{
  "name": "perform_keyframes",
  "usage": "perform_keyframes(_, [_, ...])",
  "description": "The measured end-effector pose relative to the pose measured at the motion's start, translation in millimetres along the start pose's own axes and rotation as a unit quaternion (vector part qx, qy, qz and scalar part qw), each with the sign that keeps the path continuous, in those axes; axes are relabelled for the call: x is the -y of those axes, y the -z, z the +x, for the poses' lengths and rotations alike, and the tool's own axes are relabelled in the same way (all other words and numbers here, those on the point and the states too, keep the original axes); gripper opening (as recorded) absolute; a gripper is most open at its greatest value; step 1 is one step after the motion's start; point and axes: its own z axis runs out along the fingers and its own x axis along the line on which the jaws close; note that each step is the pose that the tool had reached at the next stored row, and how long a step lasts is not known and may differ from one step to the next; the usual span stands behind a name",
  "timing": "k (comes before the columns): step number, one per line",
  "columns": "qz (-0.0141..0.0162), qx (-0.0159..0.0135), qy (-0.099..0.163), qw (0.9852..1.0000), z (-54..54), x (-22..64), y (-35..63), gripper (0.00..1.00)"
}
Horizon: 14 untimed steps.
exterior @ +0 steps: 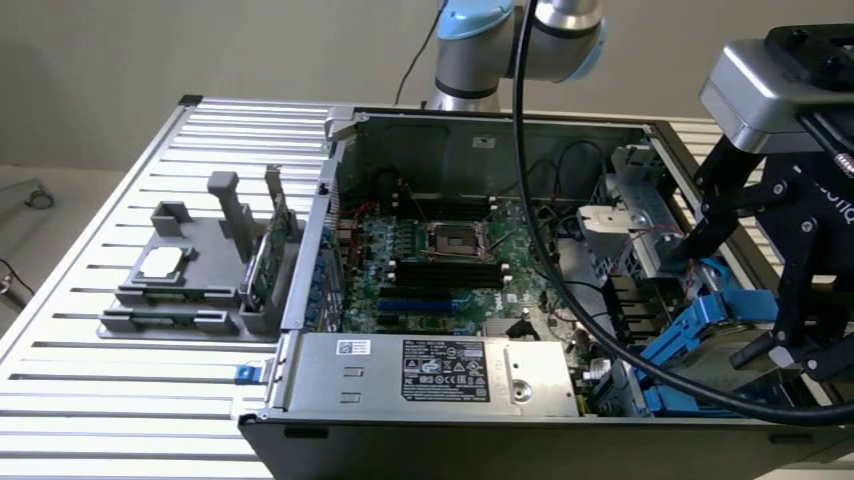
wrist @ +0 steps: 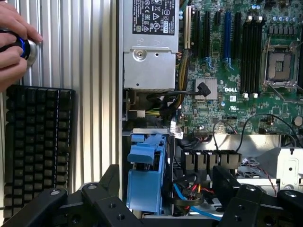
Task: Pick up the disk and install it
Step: 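Insert the disk into the insertion slot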
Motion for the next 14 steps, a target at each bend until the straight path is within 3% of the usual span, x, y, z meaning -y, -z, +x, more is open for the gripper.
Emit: perform_keyframes(14, [0.0,0.0006,0.0,1.0,0.0,0.0,0.0,0.87])
